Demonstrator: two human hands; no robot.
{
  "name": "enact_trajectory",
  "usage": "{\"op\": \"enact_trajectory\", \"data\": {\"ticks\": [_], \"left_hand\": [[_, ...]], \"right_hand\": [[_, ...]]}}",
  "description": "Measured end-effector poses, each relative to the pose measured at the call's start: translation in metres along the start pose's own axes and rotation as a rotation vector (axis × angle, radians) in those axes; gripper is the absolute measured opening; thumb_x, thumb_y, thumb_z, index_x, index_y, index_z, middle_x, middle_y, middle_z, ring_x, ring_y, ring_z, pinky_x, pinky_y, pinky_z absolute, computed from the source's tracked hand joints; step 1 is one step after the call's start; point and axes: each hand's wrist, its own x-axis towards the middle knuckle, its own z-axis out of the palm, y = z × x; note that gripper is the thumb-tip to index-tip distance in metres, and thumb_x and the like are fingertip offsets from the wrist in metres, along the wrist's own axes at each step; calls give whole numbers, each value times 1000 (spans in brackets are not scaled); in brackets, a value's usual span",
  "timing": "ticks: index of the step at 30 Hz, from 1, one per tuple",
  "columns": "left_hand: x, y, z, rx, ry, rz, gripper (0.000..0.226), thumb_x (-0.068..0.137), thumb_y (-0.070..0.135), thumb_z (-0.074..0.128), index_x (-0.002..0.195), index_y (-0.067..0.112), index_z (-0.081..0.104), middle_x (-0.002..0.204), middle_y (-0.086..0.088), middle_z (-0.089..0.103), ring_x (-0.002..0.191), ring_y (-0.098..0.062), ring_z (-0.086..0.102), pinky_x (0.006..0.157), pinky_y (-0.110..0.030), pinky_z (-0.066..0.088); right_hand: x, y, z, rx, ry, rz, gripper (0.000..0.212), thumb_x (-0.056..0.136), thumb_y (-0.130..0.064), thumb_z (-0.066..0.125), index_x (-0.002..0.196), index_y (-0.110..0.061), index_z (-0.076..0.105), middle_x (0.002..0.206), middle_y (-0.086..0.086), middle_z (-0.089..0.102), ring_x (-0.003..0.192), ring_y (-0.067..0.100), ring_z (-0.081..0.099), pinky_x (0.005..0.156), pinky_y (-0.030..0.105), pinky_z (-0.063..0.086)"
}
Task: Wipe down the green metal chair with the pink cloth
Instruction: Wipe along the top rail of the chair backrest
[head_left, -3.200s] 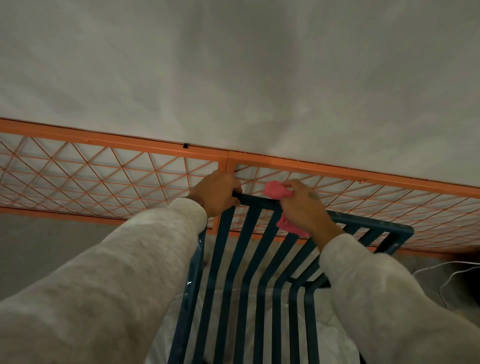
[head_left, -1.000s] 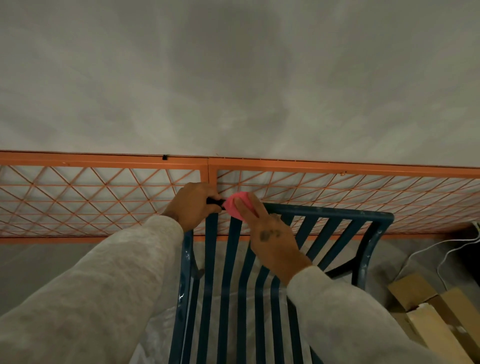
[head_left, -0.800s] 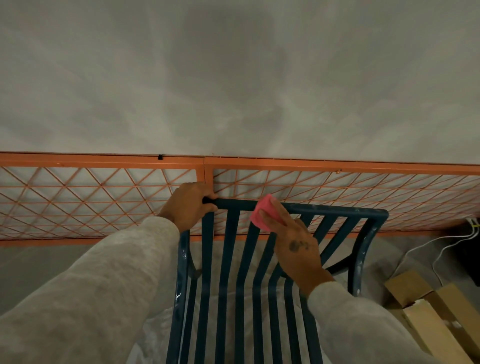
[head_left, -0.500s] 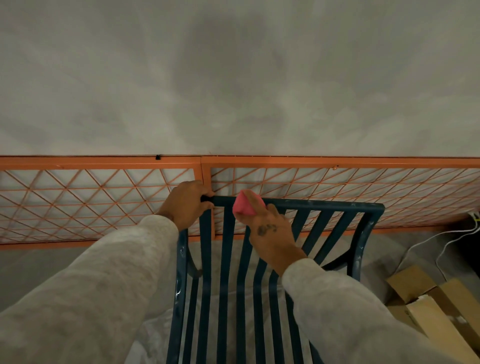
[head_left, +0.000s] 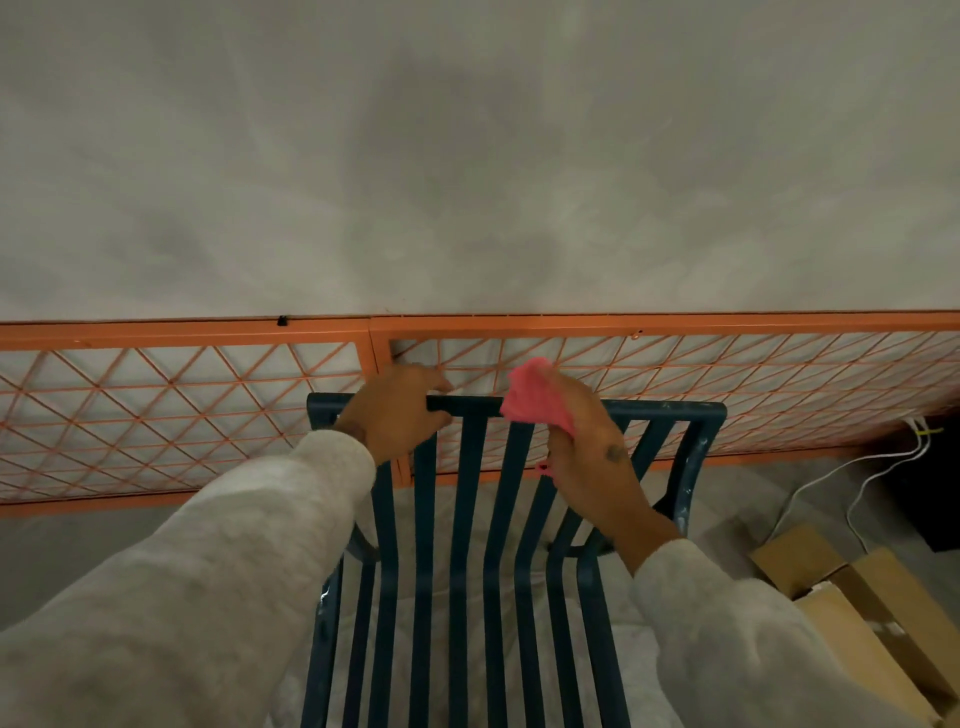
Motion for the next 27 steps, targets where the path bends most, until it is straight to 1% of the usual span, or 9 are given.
{"op": "enact_trajectory", "data": {"ticks": [2, 4, 6, 10, 14, 16, 19, 22, 27], "left_hand": [[8, 14, 7, 11, -30, 26, 38, 87, 25, 68, 124, 17, 64, 121, -4, 65, 107, -23, 62, 93, -38, 51], [16, 25, 14, 43, -62, 45, 32, 88, 23, 67, 119, 18, 67, 114, -4, 68, 102, -22, 63, 89, -39, 53], [20, 32, 21, 77, -75, 56, 24, 88, 23, 65, 111, 20, 70, 101, -2, 70, 89, -20, 65, 81, -39, 55], [27, 38, 29, 129, -28, 14, 21, 89, 22, 64, 109, 21, 71, 105, -2, 71, 90, -20, 66, 83, -40, 56], [28, 38, 32, 157, 11, -29, 19, 87, 18, 66, 105, 24, 70, 107, -1, 69, 91, -21, 65, 82, -41, 56], [28, 37, 34, 167, 42, -38, 16, 85, 17, 66, 97, 26, 71, 99, 1, 70, 84, -20, 65, 76, -41, 57], [28, 38, 34, 185, 67, -40, 11, 84, 19, 66, 92, 26, 71, 93, 2, 71, 83, -21, 66, 75, -39, 57], [28, 38, 35, 169, 71, -44, 15, 86, 22, 66, 100, 23, 72, 102, 2, 71, 92, -21, 66, 78, -36, 54], [25, 37, 38, 137, 95, -48, 19, 88, 22, 66, 106, 22, 71, 109, 1, 70, 96, -19, 65, 83, -35, 53]], "right_hand": [[6, -5, -12, 270, 93, 234, 51, 102, -5, 45, 141, -36, 34, 114, -7, 56, 67, 7, 68, 54, 21, 57], [13, 0, -26, 329, 129, 338, 55, 101, -7, 49, 140, -38, 28, 104, -16, 52, 59, 13, 67, 50, 24, 57], [17, 5, -33, 244, 85, 358, 52, 101, -8, 49, 140, -36, 31, 105, -11, 56, 69, 18, 69, 53, 30, 59], [16, 20, -30, -29, -35, 331, 49, 100, -9, 46, 144, -30, 40, 138, 6, 47, 109, 32, 62, 85, 48, 59], [15, 16, -1, -248, -91, 262, 55, 95, 2, 47, 145, -18, 40, 157, -1, 26, 126, 29, 49, 98, 39, 50], [14, 9, 17, -277, -137, 232, 65, 93, 4, 49, 151, -22, 34, 162, -5, 15, 131, 28, 46, 100, 37, 49], [13, 17, 25, -327, -228, 75, 77, 90, 8, 50, 152, -34, 31, 165, -9, 10, 131, 32, 48, 97, 42, 53], [7, 47, 6, -484, -189, -104, 81, 87, 5, 53, 149, -43, 32, 163, -16, 12, 118, 30, 59, 86, 42, 58], [-1, 72, -14, -414, 93, 43, 73, 87, 6, 57, 148, -29, 39, 159, -6, 31, 110, 32, 62, 86, 41, 58]]}}
